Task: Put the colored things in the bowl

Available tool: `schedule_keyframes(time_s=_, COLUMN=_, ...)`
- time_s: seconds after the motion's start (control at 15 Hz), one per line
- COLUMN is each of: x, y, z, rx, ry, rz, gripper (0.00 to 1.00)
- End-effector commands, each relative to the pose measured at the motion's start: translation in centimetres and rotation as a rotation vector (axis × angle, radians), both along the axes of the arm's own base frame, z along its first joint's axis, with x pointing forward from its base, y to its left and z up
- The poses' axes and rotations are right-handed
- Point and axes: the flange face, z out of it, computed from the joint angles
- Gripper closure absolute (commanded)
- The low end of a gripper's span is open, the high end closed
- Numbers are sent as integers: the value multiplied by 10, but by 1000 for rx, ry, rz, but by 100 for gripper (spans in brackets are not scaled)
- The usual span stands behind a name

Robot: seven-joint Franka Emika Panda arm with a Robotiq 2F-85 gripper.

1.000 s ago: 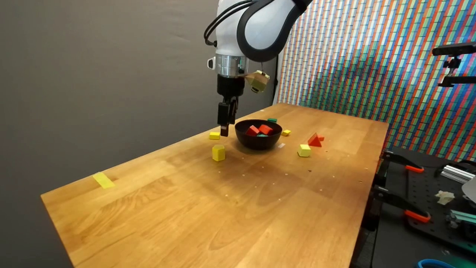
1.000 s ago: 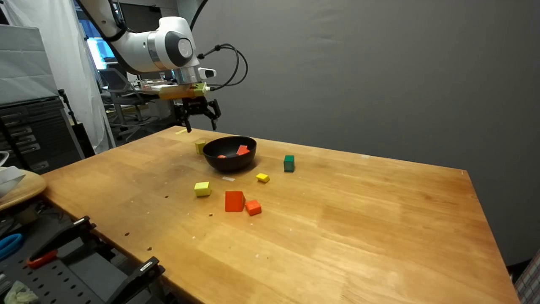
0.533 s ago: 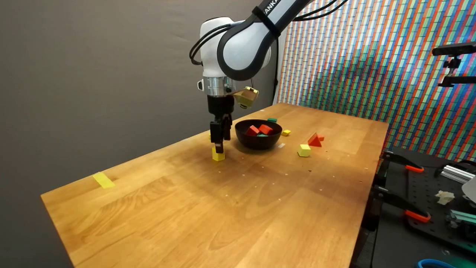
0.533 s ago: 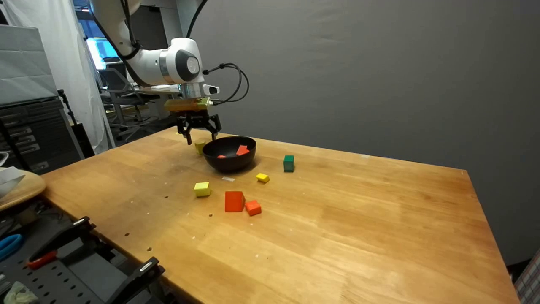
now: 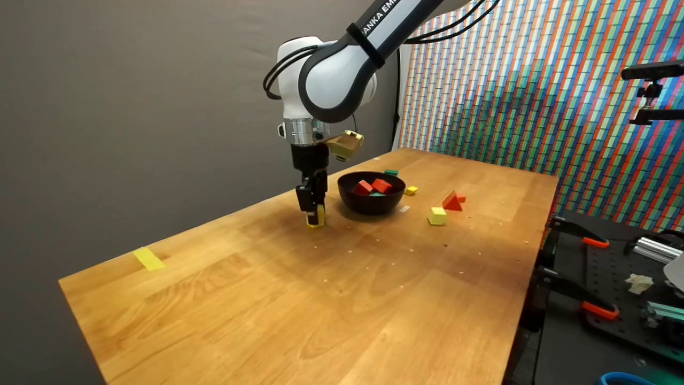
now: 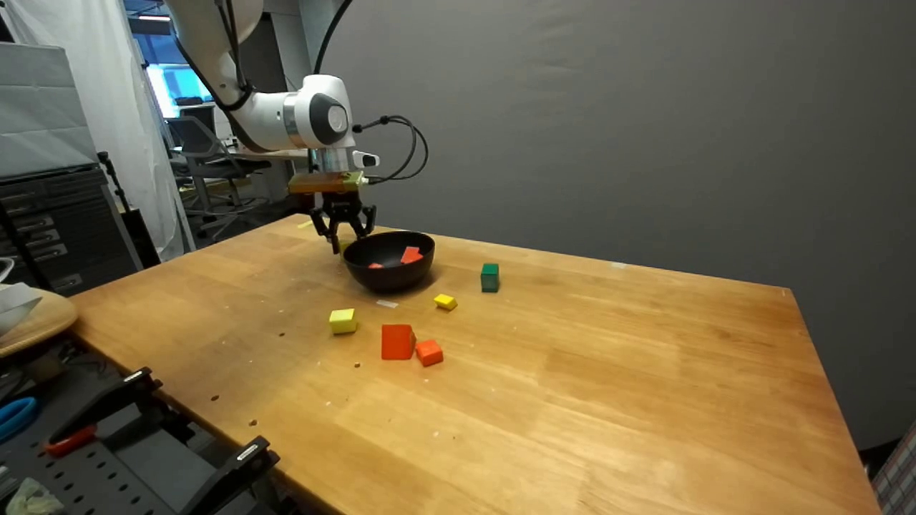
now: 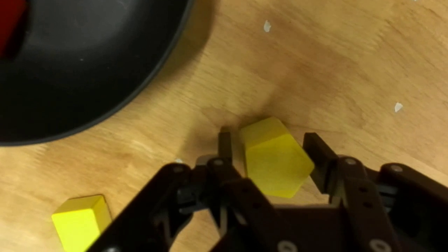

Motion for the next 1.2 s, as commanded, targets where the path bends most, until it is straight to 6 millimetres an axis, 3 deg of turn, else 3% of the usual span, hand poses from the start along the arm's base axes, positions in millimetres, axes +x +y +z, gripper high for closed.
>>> schedule_keyframes(time_s=0.0, x=6, y=0, z=18, rx=25, ry=-3, rz=-35, gripper=73)
schedule_keyframes(time_s=0.07, x=0, y=-4, z=31, rx=18, ry=-9, rz=-50, gripper=81)
schedule_keyframes(time_s=0.33, x=-26, y=-40, z=87, rx=-63, ry=-134, rz=-176, gripper=79)
schedule_keyframes(time_s=0.53, x=-46, y=-82, z=122, rx=-119, ry=-184, rz=-319, gripper=79)
schedule_keyframes(time_s=0.67, x=-60, y=-110, z=131, rx=-145, ry=-176, rz=-425, gripper=79)
schedule_keyframes(time_s=0.87, x=-67, y=-127, z=125, rx=-140, ry=-155, rz=-500, gripper=79)
schedule_keyframes(time_s=0.93, x=-67, y=-127, z=123, rx=-108, ry=-168, rz=-519, gripper=31)
schedule_keyframes(time_s=1.0, x=-67, y=-127, z=122, rx=-84, ry=-184, rz=-542, gripper=30)
schedule_keyframes(time_s=1.13, x=-69, y=-120, z=124, rx=-46, ry=-245, rz=-545, gripper=17)
